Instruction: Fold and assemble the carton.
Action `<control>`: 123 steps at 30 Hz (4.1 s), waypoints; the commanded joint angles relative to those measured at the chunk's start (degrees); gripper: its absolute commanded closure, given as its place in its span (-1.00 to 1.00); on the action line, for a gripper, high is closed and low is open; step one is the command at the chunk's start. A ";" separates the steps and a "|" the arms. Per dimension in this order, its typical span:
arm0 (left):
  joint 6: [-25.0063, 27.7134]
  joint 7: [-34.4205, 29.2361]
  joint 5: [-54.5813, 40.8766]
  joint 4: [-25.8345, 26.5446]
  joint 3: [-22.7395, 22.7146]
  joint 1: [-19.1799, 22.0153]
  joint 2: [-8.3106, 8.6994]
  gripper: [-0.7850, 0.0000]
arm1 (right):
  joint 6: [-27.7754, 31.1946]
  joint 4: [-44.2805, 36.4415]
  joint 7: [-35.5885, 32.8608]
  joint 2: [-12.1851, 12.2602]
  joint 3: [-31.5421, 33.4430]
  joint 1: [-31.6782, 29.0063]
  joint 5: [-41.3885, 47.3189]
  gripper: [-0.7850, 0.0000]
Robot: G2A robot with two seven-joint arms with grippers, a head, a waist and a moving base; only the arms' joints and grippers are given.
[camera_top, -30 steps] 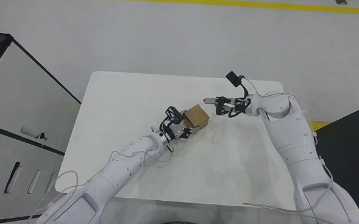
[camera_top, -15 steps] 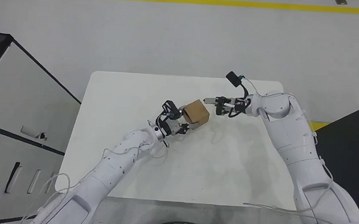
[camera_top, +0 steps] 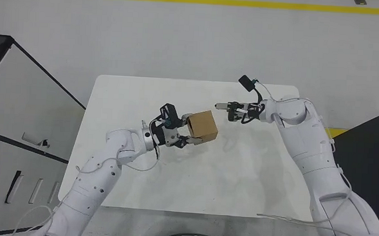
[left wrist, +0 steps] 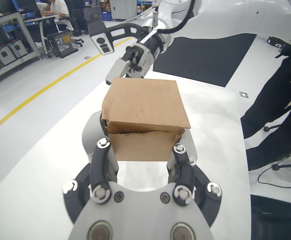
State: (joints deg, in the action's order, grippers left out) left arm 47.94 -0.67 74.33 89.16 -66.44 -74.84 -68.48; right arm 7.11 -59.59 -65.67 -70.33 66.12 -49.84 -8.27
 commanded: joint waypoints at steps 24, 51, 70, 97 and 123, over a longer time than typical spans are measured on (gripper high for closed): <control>10.06 -16.62 -7.45 22.55 -12.46 -1.80 5.44 1.00 | 0.00 0.00 0.00 0.00 0.00 0.00 0.00 -1.00; 10.06 -33.20 -29.43 38.78 -18.16 7.08 8.76 1.00 | 0.00 0.00 0.00 0.00 0.00 0.00 0.00 -1.00; 10.06 -33.76 -29.86 38.92 -18.03 7.27 8.85 1.00 | 0.00 0.00 0.00 0.00 0.00 0.00 0.00 -1.00; 2.99 -30.25 -32.09 42.52 -15.68 18.09 9.20 1.00 | 0.00 0.00 0.00 0.00 0.00 0.00 0.00 -1.00; 1.45 -36.24 -30.93 45.48 -15.19 16.97 10.53 1.00 | 0.00 0.00 0.00 0.00 0.00 0.00 0.00 -1.00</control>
State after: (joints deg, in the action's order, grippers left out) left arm 50.37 -39.71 42.09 134.65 -81.53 -57.16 -57.86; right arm 7.11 -59.59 -65.67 -70.33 66.12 -49.84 -8.27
